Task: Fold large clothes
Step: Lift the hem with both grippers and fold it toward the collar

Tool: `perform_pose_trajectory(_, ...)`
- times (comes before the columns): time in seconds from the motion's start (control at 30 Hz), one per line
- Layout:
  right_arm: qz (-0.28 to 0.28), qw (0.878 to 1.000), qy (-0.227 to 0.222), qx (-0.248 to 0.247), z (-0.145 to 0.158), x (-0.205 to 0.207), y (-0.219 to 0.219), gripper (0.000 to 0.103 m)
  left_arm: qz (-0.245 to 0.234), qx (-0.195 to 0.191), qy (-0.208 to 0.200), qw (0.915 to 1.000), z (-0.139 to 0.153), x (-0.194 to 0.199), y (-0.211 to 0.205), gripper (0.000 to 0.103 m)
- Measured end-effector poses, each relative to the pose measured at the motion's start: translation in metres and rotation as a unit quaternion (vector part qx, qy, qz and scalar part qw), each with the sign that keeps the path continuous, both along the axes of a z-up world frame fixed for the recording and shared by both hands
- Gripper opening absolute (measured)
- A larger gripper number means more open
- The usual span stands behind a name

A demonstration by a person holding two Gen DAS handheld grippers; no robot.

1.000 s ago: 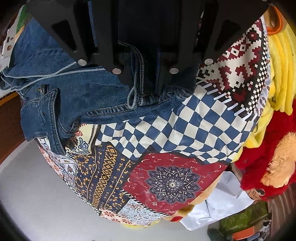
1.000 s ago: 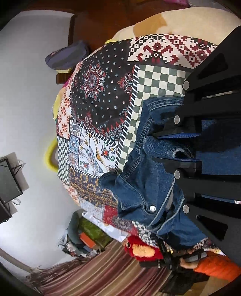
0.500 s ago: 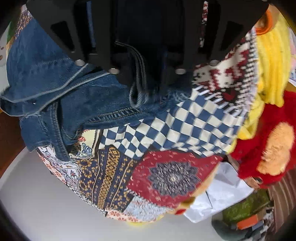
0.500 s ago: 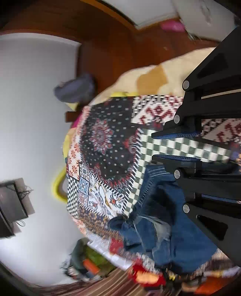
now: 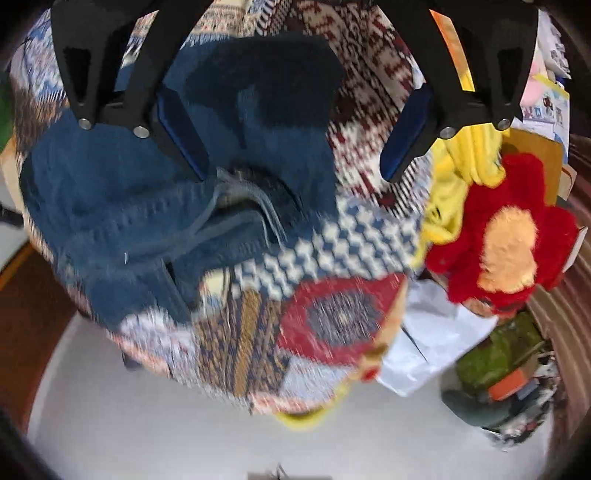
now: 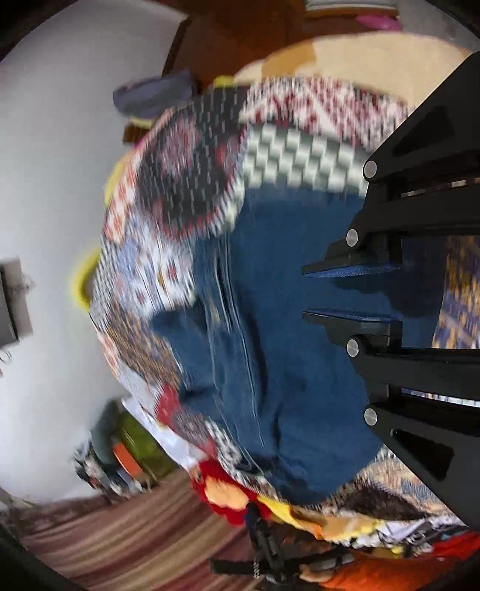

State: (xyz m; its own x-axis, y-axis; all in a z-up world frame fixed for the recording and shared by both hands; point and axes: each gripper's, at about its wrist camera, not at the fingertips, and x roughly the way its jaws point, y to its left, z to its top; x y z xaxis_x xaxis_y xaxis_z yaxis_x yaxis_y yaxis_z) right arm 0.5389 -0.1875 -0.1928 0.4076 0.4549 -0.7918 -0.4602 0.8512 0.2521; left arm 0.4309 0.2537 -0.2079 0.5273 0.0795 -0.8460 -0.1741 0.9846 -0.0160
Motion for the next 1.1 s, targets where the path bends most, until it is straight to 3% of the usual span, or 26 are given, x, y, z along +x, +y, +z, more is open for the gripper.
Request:
perform_pose_trajectory(0.13, 0.026, 0.999, 0.033, 0.014, -0.018, 0.001, 0.036, 0.012, -0.014, 0.022, 0.063, 0.9977, -0.042, 0.01, -0.011, 0.096)
perform_pose_trajectory(0.2, 0.033, 0.998, 0.048, 0.008, -0.03, 0.004, 0.051, 0.012, -0.01, 0.016, 0.079, 0.9967, -0.058, 0.016, -0.011, 0.096)
perform_pose_trajectory(0.43, 0.044, 0.997, 0.069, -0.008, -0.058, 0.036, 0.089, 0.012, 0.026, -0.019, 0.085, 0.9959, -0.08, 0.062, 0.004, 0.097)
perform_pose_trajectory(0.57, 0.035, 0.998, 0.057, 0.004, -0.047, 0.055, 0.093, 0.012, 0.077, 0.006, 0.06, 0.9952, -0.069, 0.081, 0.024, 0.097)
perform_pose_trajectory(0.7, 0.004, 0.999, -0.003, -0.039, -0.04, 0.076, 0.091, 0.012, 0.117, -0.017, 0.032, 0.9924, -0.063, 0.088, 0.056, 0.101)
perform_pose_trajectory(0.8, -0.008, 0.999, 0.002, -0.032, -0.051, 0.091, 0.085, 0.012, 0.118, -0.028, 0.037, 0.9919, -0.065, 0.089, 0.061, 0.102)
perform_pose_trajectory(0.9, -0.03, 0.999, 0.011, -0.011, -0.048, 0.092, 0.08, 0.012, 0.115, 0.014, 0.032, 0.9928, -0.056, 0.085, 0.052, 0.102)
perform_pose_trajectory(0.97, -0.03, 0.999, 0.004, -0.029, -0.043, 0.085, 0.081, 0.012, 0.122, 0.026, 0.033, 0.9917, -0.049, 0.079, 0.049, 0.102)
perform_pose_trajectory(1.1, -0.007, 0.997, -0.02, -0.068, -0.025, 0.059, 0.082, 0.012, 0.098, 0.008, 0.022, 0.9949, -0.023, 0.067, 0.042, 0.102)
